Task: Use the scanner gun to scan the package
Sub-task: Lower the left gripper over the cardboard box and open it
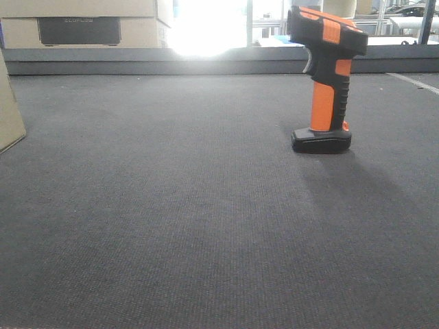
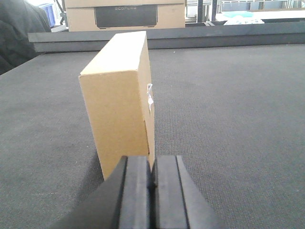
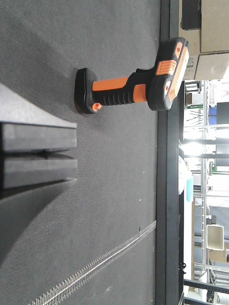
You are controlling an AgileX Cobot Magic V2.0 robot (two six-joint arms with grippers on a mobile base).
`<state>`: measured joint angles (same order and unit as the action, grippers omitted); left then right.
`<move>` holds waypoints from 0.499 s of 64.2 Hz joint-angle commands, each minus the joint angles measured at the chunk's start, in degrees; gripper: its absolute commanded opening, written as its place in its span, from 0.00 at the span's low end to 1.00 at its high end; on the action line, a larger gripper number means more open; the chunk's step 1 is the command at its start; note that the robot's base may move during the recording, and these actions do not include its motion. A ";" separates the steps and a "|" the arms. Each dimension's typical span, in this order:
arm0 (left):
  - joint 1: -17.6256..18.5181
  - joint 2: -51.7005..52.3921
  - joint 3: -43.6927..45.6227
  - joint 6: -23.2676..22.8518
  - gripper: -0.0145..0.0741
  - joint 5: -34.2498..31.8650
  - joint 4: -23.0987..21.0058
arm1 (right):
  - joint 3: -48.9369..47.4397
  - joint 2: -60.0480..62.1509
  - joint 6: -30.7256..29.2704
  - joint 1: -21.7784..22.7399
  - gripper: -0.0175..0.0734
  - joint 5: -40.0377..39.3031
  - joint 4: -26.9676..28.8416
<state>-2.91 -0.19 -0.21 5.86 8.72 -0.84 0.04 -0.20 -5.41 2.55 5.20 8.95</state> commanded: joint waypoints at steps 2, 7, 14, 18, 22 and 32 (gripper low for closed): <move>0.30 0.19 0.21 -0.32 0.04 -1.09 -0.25 | -0.04 0.20 -0.19 0.23 0.01 -1.01 -0.22; 0.30 0.19 0.21 -0.32 0.04 -1.09 -0.25 | -0.04 0.20 -0.19 0.23 0.01 -1.16 -0.22; 0.30 0.19 0.21 -0.32 0.04 -1.46 -0.17 | -0.04 0.20 -0.19 0.23 0.01 -1.43 -0.22; 0.30 0.19 0.21 -0.32 0.04 -2.48 -0.17 | -0.04 0.20 -0.19 0.23 0.01 -2.09 -0.22; 0.30 0.19 0.21 -0.32 0.04 -3.29 -0.17 | -0.04 0.20 -0.19 0.23 0.01 -3.13 -0.22; 0.30 0.19 0.21 -0.32 0.04 -4.25 -0.59 | -0.04 0.20 -0.19 0.23 0.01 -4.11 -0.22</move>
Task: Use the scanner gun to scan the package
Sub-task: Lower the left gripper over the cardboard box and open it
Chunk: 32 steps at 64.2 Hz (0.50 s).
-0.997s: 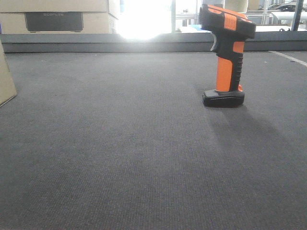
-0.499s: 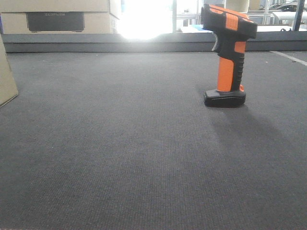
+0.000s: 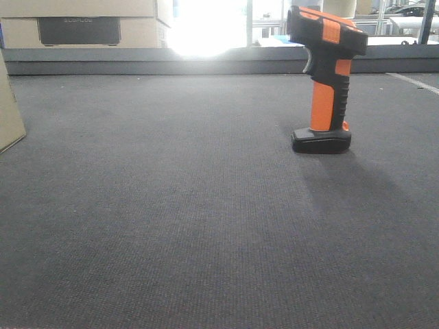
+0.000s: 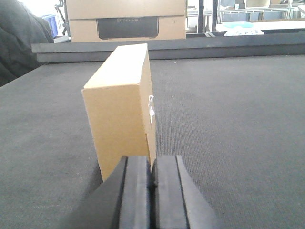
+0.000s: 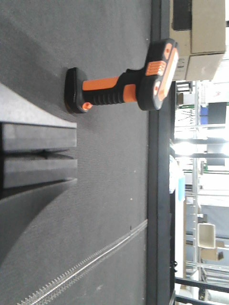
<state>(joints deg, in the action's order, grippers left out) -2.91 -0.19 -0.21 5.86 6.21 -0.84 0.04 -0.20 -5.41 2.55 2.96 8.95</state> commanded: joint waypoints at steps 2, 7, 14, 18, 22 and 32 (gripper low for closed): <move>0.30 0.19 0.21 -0.32 0.04 -1.89 -0.59 | -0.04 0.20 -0.19 0.23 0.01 -1.87 -0.22; 0.30 0.19 0.21 -0.32 0.04 -3.58 -0.59 | -0.04 0.20 -0.19 0.23 0.01 -2.12 -0.22; 0.30 0.19 0.21 -0.32 0.04 -8.66 -0.59 | -0.04 0.20 -0.08 0.23 0.01 -4.68 -0.22; 0.30 0.19 0.21 -0.32 0.04 -11.21 -0.59 | -0.04 0.20 -0.08 0.23 0.01 -5.57 -0.22; 0.30 0.19 0.21 -0.32 0.04 -14.28 -0.59 | -0.19 0.20 -0.08 0.23 0.01 -5.33 -0.22; 0.30 0.19 0.45 -0.32 0.04 -18.98 -0.59 | -6.70 0.20 -0.08 0.23 0.01 -3.67 -0.22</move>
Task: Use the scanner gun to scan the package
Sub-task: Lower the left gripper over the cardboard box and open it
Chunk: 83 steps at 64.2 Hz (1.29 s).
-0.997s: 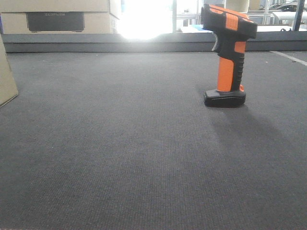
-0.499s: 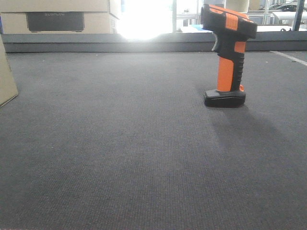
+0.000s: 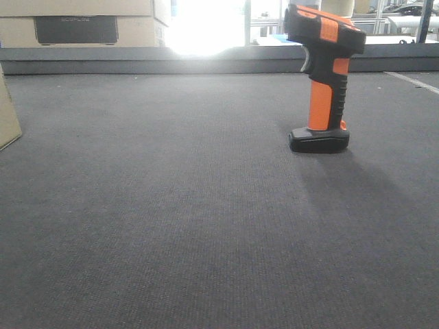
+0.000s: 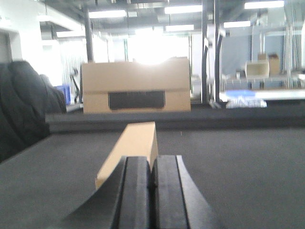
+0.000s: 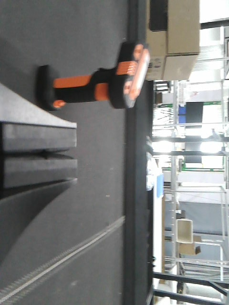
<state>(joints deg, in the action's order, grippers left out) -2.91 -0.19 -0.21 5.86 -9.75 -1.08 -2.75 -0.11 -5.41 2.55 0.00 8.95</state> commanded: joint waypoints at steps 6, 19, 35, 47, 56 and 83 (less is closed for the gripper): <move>0.30 0.19 5.14 -0.32 0.04 0.74 -0.36 | -9.82 0.11 -0.08 0.23 0.01 3.76 -0.22; 0.30 -3.98 19.49 -0.32 0.06 16.23 -0.36 | -21.68 -7.57 -0.08 0.23 0.16 13.74 -0.22; 0.30 -15.31 33.59 -0.32 0.54 25.48 -0.36 | -30.25 -19.26 -0.08 0.23 0.79 16.27 -0.22; 0.30 -23.79 38.97 -0.35 0.85 26.65 -4.20 | -30.41 -24.17 -0.08 0.23 0.81 15.97 -0.22; 0.46 -31.19 45.08 -0.35 0.80 34.69 -6.82 | -30.41 -25.94 -0.08 0.23 0.81 14.66 -0.22; 0.80 -58.27 72.68 -1.66 0.80 67.55 -1.04 | -30.41 -27.09 -0.08 -3.64 0.81 13.41 -0.22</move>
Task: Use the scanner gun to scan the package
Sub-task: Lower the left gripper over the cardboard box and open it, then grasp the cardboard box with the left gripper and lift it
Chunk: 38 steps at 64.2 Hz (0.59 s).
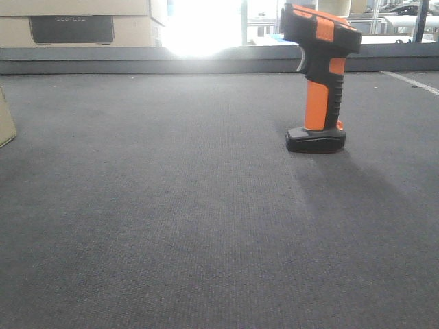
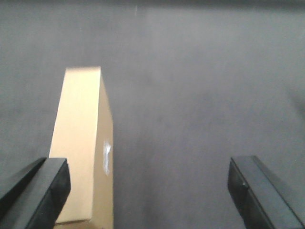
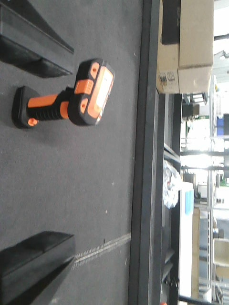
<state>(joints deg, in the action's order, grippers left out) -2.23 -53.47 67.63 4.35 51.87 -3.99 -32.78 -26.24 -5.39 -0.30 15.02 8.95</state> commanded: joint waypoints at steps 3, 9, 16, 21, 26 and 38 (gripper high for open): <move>-0.29 -8.33 7.74 0.55 0.80 8.58 2.94 | -0.38 -1.11 -0.10 -1.06 0.81 -1.75 -0.22; -3.01 -15.05 13.38 4.10 0.80 13.56 3.30 | -0.38 -1.11 -0.10 -1.43 0.81 -1.75 -0.22; -6.80 -21.67 20.00 6.54 0.80 18.09 2.90 | -0.38 -1.11 -0.10 -1.64 0.81 -1.75 -0.22; -8.99 -25.83 23.32 7.79 0.80 18.09 2.90 | -0.38 -1.11 -0.10 -1.64 0.81 -1.75 -0.22; -9.95 -29.16 25.50 9.10 0.80 18.09 2.90 | -0.38 -1.11 -0.10 -1.64 0.81 -1.75 -0.22; -10.09 -36.80 26.36 10.30 0.80 18.09 2.63 | -0.38 -1.11 -0.10 -1.64 0.81 -1.75 -0.22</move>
<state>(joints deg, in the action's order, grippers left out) -12.14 -87.82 93.49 13.95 69.91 -0.45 -32.78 -27.10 -5.39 -1.81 14.70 8.95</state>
